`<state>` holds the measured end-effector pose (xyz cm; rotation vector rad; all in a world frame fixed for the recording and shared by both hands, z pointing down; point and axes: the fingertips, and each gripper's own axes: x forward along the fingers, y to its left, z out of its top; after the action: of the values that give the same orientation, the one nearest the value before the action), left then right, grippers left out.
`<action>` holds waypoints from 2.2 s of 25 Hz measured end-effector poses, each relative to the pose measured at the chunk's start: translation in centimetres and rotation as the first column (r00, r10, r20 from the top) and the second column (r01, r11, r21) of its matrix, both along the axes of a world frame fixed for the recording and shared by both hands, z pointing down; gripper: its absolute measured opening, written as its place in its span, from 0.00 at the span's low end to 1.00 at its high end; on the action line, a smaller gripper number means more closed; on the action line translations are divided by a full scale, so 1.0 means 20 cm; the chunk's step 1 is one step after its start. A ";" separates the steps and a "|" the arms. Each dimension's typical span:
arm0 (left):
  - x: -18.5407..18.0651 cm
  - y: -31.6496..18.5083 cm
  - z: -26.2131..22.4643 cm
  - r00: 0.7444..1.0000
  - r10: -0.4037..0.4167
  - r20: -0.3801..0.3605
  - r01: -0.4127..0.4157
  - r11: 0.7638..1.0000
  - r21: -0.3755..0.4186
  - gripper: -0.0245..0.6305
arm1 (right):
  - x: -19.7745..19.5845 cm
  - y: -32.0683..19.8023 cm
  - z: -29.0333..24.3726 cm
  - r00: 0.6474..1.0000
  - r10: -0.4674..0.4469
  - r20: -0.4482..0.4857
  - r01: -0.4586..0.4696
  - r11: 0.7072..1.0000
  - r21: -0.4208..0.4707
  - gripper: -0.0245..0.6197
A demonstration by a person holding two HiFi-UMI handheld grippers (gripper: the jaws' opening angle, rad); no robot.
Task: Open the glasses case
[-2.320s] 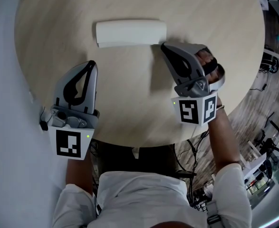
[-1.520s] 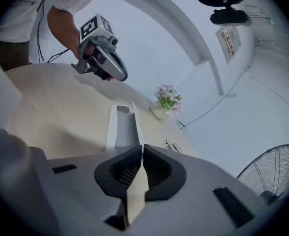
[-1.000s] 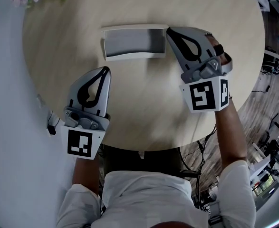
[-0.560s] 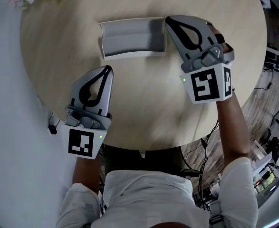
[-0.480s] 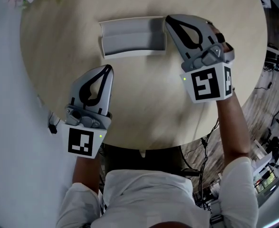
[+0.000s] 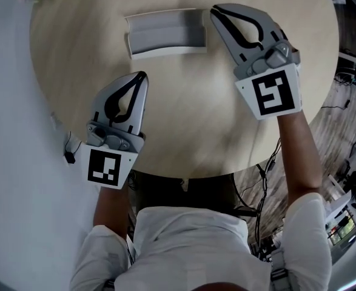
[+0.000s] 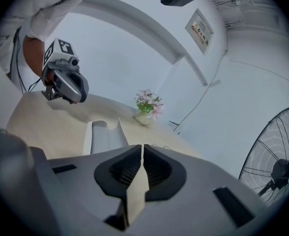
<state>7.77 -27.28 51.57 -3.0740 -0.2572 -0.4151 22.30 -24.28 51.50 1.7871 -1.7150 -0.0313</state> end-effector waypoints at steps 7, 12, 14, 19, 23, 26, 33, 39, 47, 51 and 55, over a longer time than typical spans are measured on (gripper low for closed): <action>-0.01 0.01 -0.28 0.990 -0.124 -0.061 0.121 0.991 -0.057 0.05 | -0.09 0.22 -0.41 0.985 0.055 0.166 -0.083 0.983 0.166 0.08; -0.06 0.16 -0.55 0.982 -0.180 -0.062 0.176 0.982 -0.069 0.05 | -0.13 0.50 -0.75 0.953 0.083 0.292 -0.160 0.955 0.249 0.08; -0.07 0.23 -0.66 0.978 -0.200 -0.065 0.196 0.978 -0.071 0.05 | -0.11 0.63 -0.88 0.937 0.090 0.338 -0.194 0.938 0.287 0.08; -0.11 0.37 -0.79 0.963 -0.256 -0.081 0.249 0.965 -0.089 0.05 | -0.06 0.95 -1.00 0.888 0.091 0.450 -0.272 0.894 0.356 0.08; -0.16 0.46 -0.99 0.950 -0.296 -0.104 0.272 0.942 -0.196 0.05 | -0.05 1.22 -1.14 0.854 0.095 0.511 -0.325 0.865 0.383 0.08; -0.20 0.49 -1.11 0.937 -0.330 -0.110 0.290 0.916 -0.277 0.05 | -0.06 1.40 -1.21 0.817 0.108 0.566 -0.387 0.831 0.400 0.08; -0.39 0.49 -1.19 0.909 -0.381 -0.167 0.316 0.893 -0.320 0.05 | -0.23 1.50 -1.05 0.773 0.094 0.628 -0.405 0.835 0.373 0.08; -0.49 0.58 -1.13 0.925 -0.345 -0.158 0.274 0.895 -0.352 0.05 | -0.42 1.47 -0.93 0.773 0.119 0.624 -0.400 0.854 0.333 0.08; -0.80 0.67 -1.01 0.940 -0.310 -0.140 0.242 0.899 -0.365 0.05 | -0.74 1.47 -1.00 0.784 0.175 0.596 -0.442 0.831 0.338 0.08; -0.96 0.70 -0.98 0.949 -0.285 -0.133 0.227 0.914 -0.336 0.05 | -0.96 1.44 -1.01 0.795 0.159 0.585 -0.418 0.843 0.339 0.08; -1.11 0.73 -0.95 0.959 -0.254 -0.128 0.202 0.925 -0.322 0.05 | -1.16 1.44 -0.99 0.791 0.172 0.587 -0.426 0.843 0.328 0.08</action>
<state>-14.41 -12.70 32.53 -3.4342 0.0515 -0.1273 -0.90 4.48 31.65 2.6077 -1.8606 0.2673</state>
